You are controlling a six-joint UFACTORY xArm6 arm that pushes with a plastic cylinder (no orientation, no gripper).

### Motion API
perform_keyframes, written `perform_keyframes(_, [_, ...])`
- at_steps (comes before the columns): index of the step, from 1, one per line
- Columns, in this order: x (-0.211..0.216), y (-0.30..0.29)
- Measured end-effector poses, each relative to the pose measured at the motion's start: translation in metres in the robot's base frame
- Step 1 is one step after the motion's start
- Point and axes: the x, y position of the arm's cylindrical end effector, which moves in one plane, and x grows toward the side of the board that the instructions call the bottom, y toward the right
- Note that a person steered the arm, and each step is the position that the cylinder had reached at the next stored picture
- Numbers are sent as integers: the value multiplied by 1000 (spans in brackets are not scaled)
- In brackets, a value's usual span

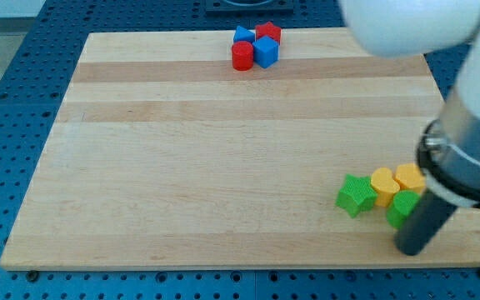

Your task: Push the green circle into the green star

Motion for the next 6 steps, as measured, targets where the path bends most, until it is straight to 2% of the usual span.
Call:
perform_keyframes(1, [0,32])
perform_keyframes(2, [-12,37])
perform_keyframes(4, [-17,1])
perform_keyframes(6, [-22,-8])
